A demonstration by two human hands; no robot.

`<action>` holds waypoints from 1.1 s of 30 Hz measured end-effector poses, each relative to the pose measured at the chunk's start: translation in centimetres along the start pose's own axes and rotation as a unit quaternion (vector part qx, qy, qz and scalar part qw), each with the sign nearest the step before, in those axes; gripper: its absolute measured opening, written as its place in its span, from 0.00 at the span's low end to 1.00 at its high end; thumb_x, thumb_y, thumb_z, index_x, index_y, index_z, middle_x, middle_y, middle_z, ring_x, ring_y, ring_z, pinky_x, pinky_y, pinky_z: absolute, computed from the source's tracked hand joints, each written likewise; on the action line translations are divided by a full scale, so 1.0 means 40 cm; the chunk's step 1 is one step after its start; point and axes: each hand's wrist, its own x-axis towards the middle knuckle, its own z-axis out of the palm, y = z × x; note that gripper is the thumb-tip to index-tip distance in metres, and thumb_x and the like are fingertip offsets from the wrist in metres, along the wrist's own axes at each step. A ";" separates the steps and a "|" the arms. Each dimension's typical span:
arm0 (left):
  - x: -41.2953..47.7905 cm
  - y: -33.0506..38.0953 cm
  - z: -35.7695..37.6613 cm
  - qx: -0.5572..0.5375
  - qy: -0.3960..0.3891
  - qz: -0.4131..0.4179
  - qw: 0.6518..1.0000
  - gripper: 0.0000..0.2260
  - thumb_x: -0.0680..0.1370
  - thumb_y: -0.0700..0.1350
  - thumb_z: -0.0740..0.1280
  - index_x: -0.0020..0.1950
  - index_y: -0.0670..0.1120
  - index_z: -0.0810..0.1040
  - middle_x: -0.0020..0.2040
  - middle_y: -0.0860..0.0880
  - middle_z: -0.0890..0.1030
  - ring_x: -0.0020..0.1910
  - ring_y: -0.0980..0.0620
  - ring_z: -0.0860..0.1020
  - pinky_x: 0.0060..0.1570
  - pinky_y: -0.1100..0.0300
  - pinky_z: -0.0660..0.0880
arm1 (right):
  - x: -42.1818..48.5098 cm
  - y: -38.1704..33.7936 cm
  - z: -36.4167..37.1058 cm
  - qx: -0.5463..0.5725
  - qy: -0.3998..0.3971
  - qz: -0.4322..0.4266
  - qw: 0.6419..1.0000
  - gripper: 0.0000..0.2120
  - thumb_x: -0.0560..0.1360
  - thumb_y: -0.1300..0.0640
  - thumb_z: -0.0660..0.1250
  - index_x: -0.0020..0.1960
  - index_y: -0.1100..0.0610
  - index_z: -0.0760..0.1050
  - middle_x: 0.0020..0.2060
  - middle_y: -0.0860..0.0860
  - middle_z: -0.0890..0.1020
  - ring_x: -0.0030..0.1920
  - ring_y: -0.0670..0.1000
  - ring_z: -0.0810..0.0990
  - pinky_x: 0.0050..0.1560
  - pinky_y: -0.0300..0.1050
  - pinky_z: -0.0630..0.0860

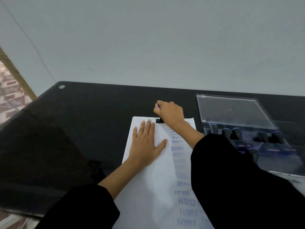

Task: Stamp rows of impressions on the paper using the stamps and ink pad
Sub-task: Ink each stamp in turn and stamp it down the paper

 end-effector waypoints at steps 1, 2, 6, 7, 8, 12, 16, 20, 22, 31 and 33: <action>-0.003 0.001 -0.003 -0.003 0.003 0.000 1.000 0.34 0.79 0.63 0.49 0.77 0.46 0.43 0.78 0.50 0.42 0.77 0.51 0.40 0.74 0.51 0.38 | 0.002 -0.001 -0.004 -0.007 -0.009 0.000 1.000 0.12 0.80 0.53 0.52 0.47 0.57 0.72 0.35 0.54 0.74 0.35 0.54 0.72 0.33 0.43 0.65; -0.004 0.002 -0.005 -0.007 0.003 -0.001 1.000 0.34 0.79 0.62 0.49 0.77 0.46 0.43 0.78 0.50 0.42 0.77 0.51 0.40 0.74 0.51 0.38 | 0.005 -0.001 -0.010 -0.017 -0.025 -0.004 1.000 0.12 0.80 0.52 0.52 0.47 0.57 0.71 0.35 0.54 0.74 0.35 0.54 0.73 0.35 0.44 0.66; -0.009 0.005 -0.014 -0.012 -0.007 0.003 1.000 0.33 0.79 0.61 0.49 0.77 0.45 0.43 0.78 0.49 0.42 0.77 0.50 0.40 0.75 0.51 0.39 | 0.005 0.025 -0.046 0.017 -0.051 -0.012 0.998 0.15 0.81 0.48 0.50 0.44 0.56 0.67 0.36 0.53 0.74 0.38 0.54 0.75 0.40 0.45 0.69; -0.009 0.005 -0.015 -0.012 -0.011 0.002 1.000 0.33 0.79 0.61 0.49 0.77 0.45 0.43 0.78 0.49 0.42 0.77 0.50 0.40 0.75 0.51 0.39 | 0.003 0.039 -0.066 0.055 -0.029 0.000 0.998 0.17 0.81 0.48 0.49 0.43 0.57 0.68 0.37 0.54 0.75 0.39 0.55 0.75 0.41 0.46 0.69; -0.010 0.007 -0.017 -0.016 -0.013 0.000 1.000 0.33 0.79 0.61 0.50 0.77 0.44 0.43 0.78 0.49 0.43 0.77 0.50 0.40 0.75 0.51 0.39 | 0.000 0.053 -0.091 0.089 -0.002 0.016 0.996 0.18 0.81 0.48 0.49 0.44 0.58 0.69 0.38 0.55 0.76 0.41 0.56 0.76 0.42 0.46 0.68; -0.015 0.026 -0.031 -0.057 -0.004 -0.001 0.998 0.32 0.80 0.59 0.51 0.77 0.44 0.45 0.78 0.48 0.46 0.77 0.51 0.43 0.75 0.52 0.39 | -0.023 0.113 -0.211 0.122 0.036 0.044 0.991 0.18 0.81 0.47 0.48 0.44 0.59 0.67 0.39 0.55 0.76 0.40 0.56 0.73 0.37 0.45 0.64; -0.027 0.089 -0.055 -0.084 0.021 0.034 0.996 0.31 0.80 0.58 0.53 0.77 0.44 0.48 0.78 0.48 0.51 0.77 0.51 0.48 0.75 0.53 0.42 | -0.078 0.179 -0.296 0.096 0.010 0.061 0.993 0.18 0.81 0.44 0.48 0.46 0.58 0.65 0.38 0.53 0.74 0.39 0.54 0.71 0.35 0.45 0.62; -0.052 0.179 -0.086 -0.101 0.041 0.090 0.990 0.30 0.80 0.58 0.53 0.77 0.46 0.50 0.78 0.50 0.52 0.77 0.52 0.49 0.75 0.54 0.43 | -0.159 0.247 -0.347 0.105 -0.020 0.084 0.991 0.14 0.80 0.46 0.53 0.43 0.55 0.64 0.33 0.48 0.70 0.33 0.49 0.66 0.33 0.42 0.61; -0.062 0.224 -0.103 -0.110 0.035 0.111 0.987 0.29 0.80 0.57 0.52 0.77 0.46 0.49 0.78 0.50 0.51 0.77 0.52 0.47 0.75 0.55 0.42 | -0.200 0.283 -0.368 0.099 -0.037 0.084 0.991 0.10 0.80 0.49 0.54 0.44 0.55 0.65 0.34 0.49 0.70 0.34 0.49 0.66 0.35 0.43 0.63; -0.143 0.378 -0.132 -0.126 0.036 0.229 0.965 0.25 0.81 0.56 0.54 0.75 0.47 0.56 0.77 0.51 0.56 0.77 0.54 0.50 0.75 0.55 0.46 | -0.387 0.350 -0.453 0.100 -0.049 0.093 0.989 0.08 0.78 0.52 0.58 0.49 0.57 0.67 0.36 0.49 0.72 0.37 0.50 0.71 0.39 0.45 0.66; -0.185 0.409 -0.124 -0.122 0.051 0.269 0.954 0.23 0.81 0.55 0.55 0.74 0.47 0.61 0.75 0.50 0.60 0.76 0.53 0.55 0.75 0.55 0.51 | -0.445 0.353 -0.476 0.101 -0.048 0.097 0.989 0.09 0.78 0.52 0.58 0.49 0.57 0.67 0.38 0.51 0.74 0.38 0.52 0.72 0.41 0.45 0.66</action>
